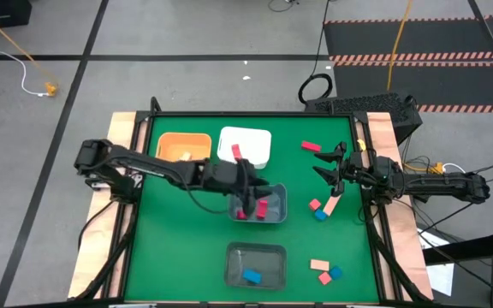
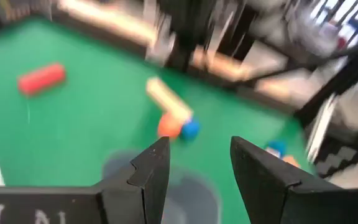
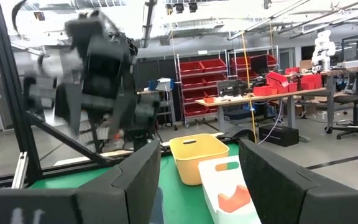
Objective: Sort & place blocks by color
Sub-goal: Put the red wooden block into the blue bin
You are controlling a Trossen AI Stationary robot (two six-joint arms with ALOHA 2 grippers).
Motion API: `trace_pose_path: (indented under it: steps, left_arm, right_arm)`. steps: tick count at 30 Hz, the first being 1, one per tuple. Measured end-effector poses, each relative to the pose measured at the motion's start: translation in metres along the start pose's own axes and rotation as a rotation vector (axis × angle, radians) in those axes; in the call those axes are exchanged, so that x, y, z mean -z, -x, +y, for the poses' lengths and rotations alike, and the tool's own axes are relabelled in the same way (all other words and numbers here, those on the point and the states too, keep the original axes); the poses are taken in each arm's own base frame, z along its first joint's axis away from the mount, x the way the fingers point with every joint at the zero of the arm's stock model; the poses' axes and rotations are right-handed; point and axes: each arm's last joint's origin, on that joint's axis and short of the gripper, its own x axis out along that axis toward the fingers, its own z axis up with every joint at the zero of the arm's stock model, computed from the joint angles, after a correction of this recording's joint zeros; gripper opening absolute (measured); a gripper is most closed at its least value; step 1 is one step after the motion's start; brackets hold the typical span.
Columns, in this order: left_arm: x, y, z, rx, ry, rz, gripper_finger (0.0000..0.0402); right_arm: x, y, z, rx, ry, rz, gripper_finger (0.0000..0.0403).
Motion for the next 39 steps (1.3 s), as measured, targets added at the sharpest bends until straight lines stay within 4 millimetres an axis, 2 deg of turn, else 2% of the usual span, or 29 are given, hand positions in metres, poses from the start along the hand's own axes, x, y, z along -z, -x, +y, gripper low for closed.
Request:
trace_pose_path:
  steps: [6,9,14,21,26,29,32,39]
  left_arm:
    - [-0.038,0.039,0.002,-0.009,-0.112,-0.149,0.017]
    - [-0.048,0.052,0.008,-0.086,-0.163,-0.177,0.017]
    - [-0.051,0.064,0.024,-0.166,-0.202,-0.124,0.017]
    - [-0.056,0.076,0.038,-0.217,-0.145,-0.099,0.017]
    - [-0.062,0.083,0.04,-0.223,-0.139,-0.127,0.017]
    - [-0.066,0.087,0.04,-0.22,-0.137,-0.151,0.017]
    - [-0.069,0.096,0.04,-0.222,-0.135,-0.16,0.017]
    - [-0.076,0.118,0.036,-0.217,-0.169,-0.186,0.017]
  right_arm:
    - [0.0,0.0,0.0,0.0,0.0,0.001,0.021]
    - [0.0,0.0,0.0,0.0,0.001,0.001,0.021]
    - [0.0,0.0,0.0,0.0,0.0,0.002,0.021]
    - [-0.004,0.0,0.0,0.024,-0.017,-0.047,0.021]
    - [-0.012,0.001,0.001,-0.002,-0.223,-0.128,0.021]
    - [-0.016,0.001,0.001,0.006,-0.244,-0.174,0.021]
    - [-0.018,0.002,-0.002,0.113,-0.209,-0.211,0.021]
    - [-0.029,0.005,-0.003,0.125,-0.375,-0.35,0.021]
